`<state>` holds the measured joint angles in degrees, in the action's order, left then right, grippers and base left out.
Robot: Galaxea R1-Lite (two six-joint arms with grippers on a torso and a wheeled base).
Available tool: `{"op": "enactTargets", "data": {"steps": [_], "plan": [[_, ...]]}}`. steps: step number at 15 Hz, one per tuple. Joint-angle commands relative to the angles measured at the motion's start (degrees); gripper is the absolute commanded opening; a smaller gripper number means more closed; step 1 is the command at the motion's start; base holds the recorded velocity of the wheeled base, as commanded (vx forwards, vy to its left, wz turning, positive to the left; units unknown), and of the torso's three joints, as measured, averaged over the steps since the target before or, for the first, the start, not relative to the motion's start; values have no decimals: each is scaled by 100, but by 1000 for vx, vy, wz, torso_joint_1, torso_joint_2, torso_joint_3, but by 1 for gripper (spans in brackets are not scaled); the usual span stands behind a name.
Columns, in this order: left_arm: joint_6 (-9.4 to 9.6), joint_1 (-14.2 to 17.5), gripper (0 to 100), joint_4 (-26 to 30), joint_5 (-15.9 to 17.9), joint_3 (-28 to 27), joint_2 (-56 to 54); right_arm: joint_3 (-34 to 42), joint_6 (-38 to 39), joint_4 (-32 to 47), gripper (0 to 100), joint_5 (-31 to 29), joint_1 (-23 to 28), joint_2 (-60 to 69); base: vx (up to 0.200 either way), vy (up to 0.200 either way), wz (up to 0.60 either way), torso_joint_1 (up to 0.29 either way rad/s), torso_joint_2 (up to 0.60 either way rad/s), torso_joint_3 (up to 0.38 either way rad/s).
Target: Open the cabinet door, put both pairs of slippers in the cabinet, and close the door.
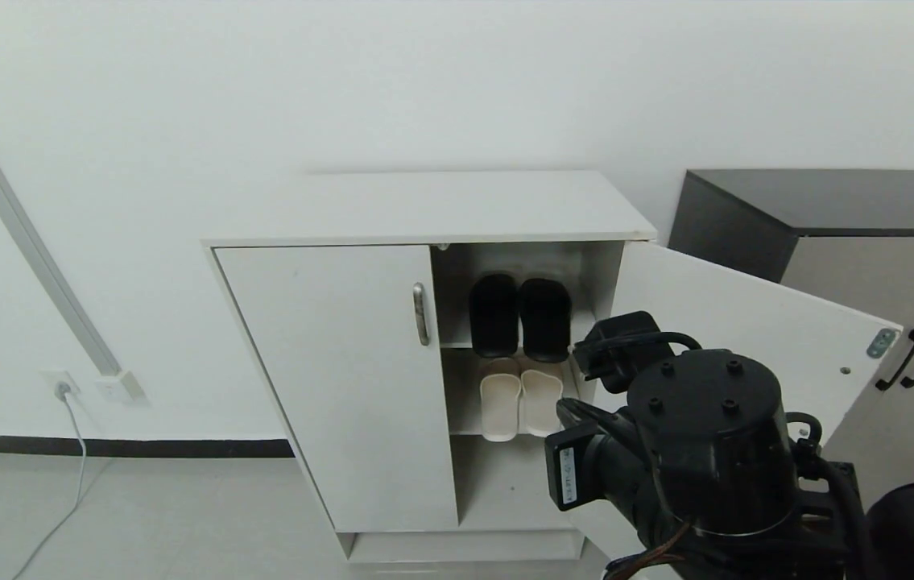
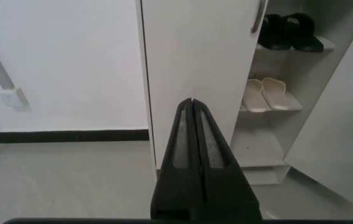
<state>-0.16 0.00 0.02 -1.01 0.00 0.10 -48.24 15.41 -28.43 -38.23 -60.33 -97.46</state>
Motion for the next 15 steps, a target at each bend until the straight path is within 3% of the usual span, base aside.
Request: {"op": "enactTargets", "data": {"steps": [1,15], "plan": [[-2,0,0,-2,-4,0,-1,16,-3,-14,0,0,13,-18,0,0,0,168,-471,-310],[-2,0,0,-2,5,0,-1,-10,-47,-22,0,0,48,-115,0,0,0,213,-529,-313]]}}
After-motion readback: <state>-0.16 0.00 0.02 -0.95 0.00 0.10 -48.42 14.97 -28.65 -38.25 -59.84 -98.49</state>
